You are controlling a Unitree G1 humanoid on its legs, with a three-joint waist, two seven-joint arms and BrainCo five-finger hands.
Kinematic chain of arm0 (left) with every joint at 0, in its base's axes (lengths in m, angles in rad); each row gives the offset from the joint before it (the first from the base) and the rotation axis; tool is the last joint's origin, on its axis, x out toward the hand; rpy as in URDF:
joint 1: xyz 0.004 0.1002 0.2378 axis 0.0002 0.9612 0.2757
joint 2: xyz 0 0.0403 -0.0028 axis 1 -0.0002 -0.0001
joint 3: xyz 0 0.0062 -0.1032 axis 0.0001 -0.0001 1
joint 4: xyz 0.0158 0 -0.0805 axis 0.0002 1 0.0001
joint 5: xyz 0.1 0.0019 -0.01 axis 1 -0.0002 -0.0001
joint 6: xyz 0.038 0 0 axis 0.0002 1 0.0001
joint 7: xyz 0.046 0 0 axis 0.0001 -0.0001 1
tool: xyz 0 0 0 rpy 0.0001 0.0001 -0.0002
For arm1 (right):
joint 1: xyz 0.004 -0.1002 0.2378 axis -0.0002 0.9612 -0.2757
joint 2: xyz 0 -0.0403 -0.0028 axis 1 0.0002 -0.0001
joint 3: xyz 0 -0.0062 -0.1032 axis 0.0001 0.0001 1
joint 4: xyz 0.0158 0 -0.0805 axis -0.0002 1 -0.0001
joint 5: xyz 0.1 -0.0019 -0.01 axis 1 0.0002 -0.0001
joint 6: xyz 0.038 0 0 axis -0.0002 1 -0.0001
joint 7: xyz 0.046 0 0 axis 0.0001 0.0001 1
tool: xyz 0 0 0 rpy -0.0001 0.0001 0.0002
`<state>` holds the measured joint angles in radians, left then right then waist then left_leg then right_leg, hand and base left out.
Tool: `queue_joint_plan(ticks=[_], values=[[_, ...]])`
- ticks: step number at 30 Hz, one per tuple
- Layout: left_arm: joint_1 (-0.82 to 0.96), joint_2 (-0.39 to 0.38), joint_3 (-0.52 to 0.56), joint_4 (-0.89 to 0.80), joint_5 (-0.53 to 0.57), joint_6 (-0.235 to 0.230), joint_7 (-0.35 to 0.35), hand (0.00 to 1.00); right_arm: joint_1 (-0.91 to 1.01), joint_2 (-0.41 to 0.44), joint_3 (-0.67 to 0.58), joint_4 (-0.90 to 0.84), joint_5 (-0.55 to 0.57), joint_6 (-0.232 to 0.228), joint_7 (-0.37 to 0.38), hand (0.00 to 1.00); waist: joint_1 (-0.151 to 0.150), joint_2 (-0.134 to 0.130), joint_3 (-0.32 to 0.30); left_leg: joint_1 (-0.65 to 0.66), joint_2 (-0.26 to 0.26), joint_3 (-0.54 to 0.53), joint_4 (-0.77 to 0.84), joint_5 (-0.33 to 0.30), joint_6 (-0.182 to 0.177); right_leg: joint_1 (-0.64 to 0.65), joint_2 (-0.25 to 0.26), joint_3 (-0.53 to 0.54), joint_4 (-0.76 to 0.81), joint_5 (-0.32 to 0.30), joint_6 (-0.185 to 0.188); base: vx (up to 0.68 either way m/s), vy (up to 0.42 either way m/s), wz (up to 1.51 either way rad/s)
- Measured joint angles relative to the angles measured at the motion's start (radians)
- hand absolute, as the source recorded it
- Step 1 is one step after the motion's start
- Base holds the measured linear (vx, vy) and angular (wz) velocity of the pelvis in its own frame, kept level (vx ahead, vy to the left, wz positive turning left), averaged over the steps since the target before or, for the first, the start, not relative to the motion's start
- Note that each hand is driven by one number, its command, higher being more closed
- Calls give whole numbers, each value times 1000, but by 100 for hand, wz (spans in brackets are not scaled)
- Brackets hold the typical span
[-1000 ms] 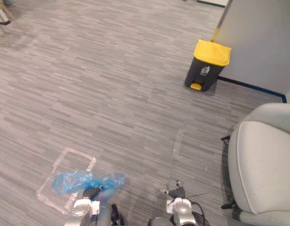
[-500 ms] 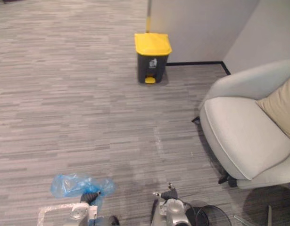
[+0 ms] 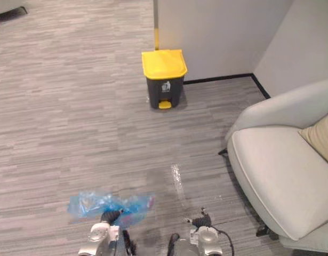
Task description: Gather rubbish on tea table into small bin, then transfer packed bag to large trash can.
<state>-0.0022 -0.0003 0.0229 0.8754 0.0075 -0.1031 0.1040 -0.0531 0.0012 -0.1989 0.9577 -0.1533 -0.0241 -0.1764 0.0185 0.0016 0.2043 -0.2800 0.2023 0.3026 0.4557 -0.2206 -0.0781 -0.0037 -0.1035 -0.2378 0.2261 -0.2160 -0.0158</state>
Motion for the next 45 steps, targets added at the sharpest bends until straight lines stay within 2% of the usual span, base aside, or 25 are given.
queue_joint_plan(ticks=[1, 2, 3, 5, 8, 10, 13, 16, 18, 19, 21, 23, 25, 26, 28, 31, 33, 34, 37, 39, 40, 42, 43, 44, 45], values=[[5, -7, -2, 1, 0, 0, 0, 100, 9, -6, -5, 2, 0, 0, -1, 0, 5, 9, -9, 14, -35, -37, -165, 77, -9, 12, -5, 20, -12, -13, 38, 354, 258, -54], [8, -13, -3, 4, 0, 0, 0, 100, 16, -19, -5, 5, 0, 1, -1, 0, 15, 25, -16, 25, -45, -67, -232, 213, -22, 15, 0, 46, -10, -27, 63, 371, 278, -49], [6, -5, -5, 18, 0, 0, 0, 100, 18, -10, -4, 18, -1, 6, -1, 0, 16, -3, -25, 43, -79, -51, -230, 195, 12, 29, -28, 79, -17, -36, 81, 476, 319, -25], [-1, 9, -4, 19, 1, 0, 0, 100, 40, 10, -5, 15, -2, 6, 0, 0, 19, -46, -44, 46, -130, -28, -194, 123, 37, 40, -91, 95, -5, -51, 111, 414, 239, -9], [12, 10, -23, 19, 1, 1, 2, 100, 51, 13, -4, 11, -3, 6, 2, 0, 26, -43, -45, 137, -169, 16, -170, 29, 63, -26, -156, 155, 275, -43, 141, 408, 254, -34], [21, 26, -46, 19, 0, 3, 3, 100, 54, 25, -3, -8, -4, 7, 8, 0, 13, -42, -45, 201, -183, 18, -173, -11, 76, -162, -177, 205, 599, 10, 185, 406, 155, 8], [30, 37, -41, 19, -1, 6, 10, 100, 40, 23, 0, -8, -5, 0, 7, 0, 6, -32, -35, 315, -178, 12, -231, -35, 73, -304, -151, 156, 768, -39, 123, 434, 24, 7], [20, 37, -38, 20, -9, 5, 17, 100, 19, 13, 8, -30, -5, -4, 8, 0, -10, -6, -19, 402, -132, 1, -283, -35, 73, -399, -82, 55, 608, -85, 68, 424, -113, 16], [8, 48, -43, 26, -9, 1, 20, 100, 11, 3, 20, -22, -5, -3, 8, 0, -22, -20, -24, 432, -128, -45, -303, -38, 64, -417, -34, 59, 323, 11, 71, 501, -239, 52], [-10, 42, -43, 61, -9, 3, 20, 100, 12, -19, 17, 12, -2, -5, 12, 0, -28, -13, -15, 466, -122, -103, -316, -51, 38, -398, -16, 69, 262, 117, 7, 471, -208, 36], [-13, 29, -40, 69, -8, 1, 19, 100, 2, -45, 3, 16, -5, -2, 8, 0, -16, 14, -19, 458, -101, -149, -288, -31, 8, -395, -4, 63, 294, 59, -5, 489, -224, 11], [-16, 16, -34, 71, -8, 2, 19, 100, 6, -47, -24, 12, -4, -1, 8, 0, -35, 30, -12, 454, -77, -168, -205, -2, -41, -337, -7, 24, 305, 7, -13, 439, -210, 39], [-17, -8, -13, 52, -5, 2, 6, 100, 38, -39, -6, 0, -4, 6, 8, 0, -34, 28, -10, 356, -18, -173, 118, 70, -123, -193, 1, -23, 232, -23, -20, 401, -183, 53], [-14, -19, -9, 38, -5, 1, 2, 100, 44, -39, 10, -3, -3, 4, 8, 0, -28, 19, -5, 300, 5, -163, 254, 72, -125, -149, 3, -28, 203, -33, -23, 322, -108, 21], [-4, -34, -10, 14, -5, 1, -7, 100, 40, -28, 19, -4, -1, 4, 8, 0, -12, 11, -6, 158, 51, -78, 436, 0, -52, -74, 9, -27, 140, -45, -28, 276, -30, -6], [10, -33, -8, 5, -5, 1, -13, 100, 40, -2, 0, -3, -1, 7, 6, 0, 2, 1, -4, 71, 41, 16, 233, -43, -12, -2, -5, -4, 78, -44, -8, 282, 93, -26], [15, -33, -11, 7, -5, 2, -18, 100, 37, -2, -8, -1, 0, 7, 2, 0, 9, 2, -5, 56, -7, 10, -28, 9, 7, 22, -28, 22, 60, -57, 31, 291, 211, -33], [13, -31, -12, 10, -5, 1, -19, 100, 44, -9, -15, 4, 0, 7, 0, 0, 14, 14, -13, 59, -33, -12, -143, 130, -3, 29, -35, 39, 60, -71, 64, 342, 240, -37], [1, 19, -28, 42, -5, 2, -18, 100, 49, 3, -8, 48, -2, 12, 1, 0, 17, -49, -41, 90, -113, 18, -202, 141, 31, 67, -85, 95, -59, -16, 108, 348, 201, -3], [-3, 38, -43, 45, -5, 3, -18, 100, 44, 0, -16, 49, -2, 12, 1, 0, 17, -58, -40, 103, -135, 20, -192, 120, 52, 86, -107, 106, -51, 11, 134, 336, 191, 4], [-1, 40, -43, 49, -5, 3, -18, 100, 43, -5, -18, 49, -3, 12, 1, 0, 16, -56, -40, 126, -148, 23, -198, 100, 52, 82, -114, 118, -11, 14, 139, 269, 189, -20], [19, 36, -45, 53, -5, 3, -15, 100, 44, -10, -24, 46, -5, 11, 2, 0, 17, -42, -42, 211, -157, 26, -243, 58, 55, -11, -132, 168, 265, 19, 158, 269, 202, -24], [30, 41, -56, 54, -5, 3, -13, 100, 49, -7, -23, 44, -5, 11, 3, 0, 11, -45, -42, 258, -172, 32, -268, 45, 61, -98, -158, 188, 454, 74, 201, 292, 157, 1], [34, 45, -64, 54, -5, 4, -8, 100, 55, -4, -21, 38, -4, 10, 8, 0, 4, -39, -40, 293, -177, 33, -280, 28, 64, -162, -165, 213, 607, 107, 190, 250, 101, 0], [36, 55, -61, 57, -6, 4, -4, 100, 50, -6, -21, 38, -5, 8, 8, 0, 2, -40, -39, 316, -179, 37, -279, 15, 66, -203, -163, 213, 685, 73, 171, 271, 57, -4]])
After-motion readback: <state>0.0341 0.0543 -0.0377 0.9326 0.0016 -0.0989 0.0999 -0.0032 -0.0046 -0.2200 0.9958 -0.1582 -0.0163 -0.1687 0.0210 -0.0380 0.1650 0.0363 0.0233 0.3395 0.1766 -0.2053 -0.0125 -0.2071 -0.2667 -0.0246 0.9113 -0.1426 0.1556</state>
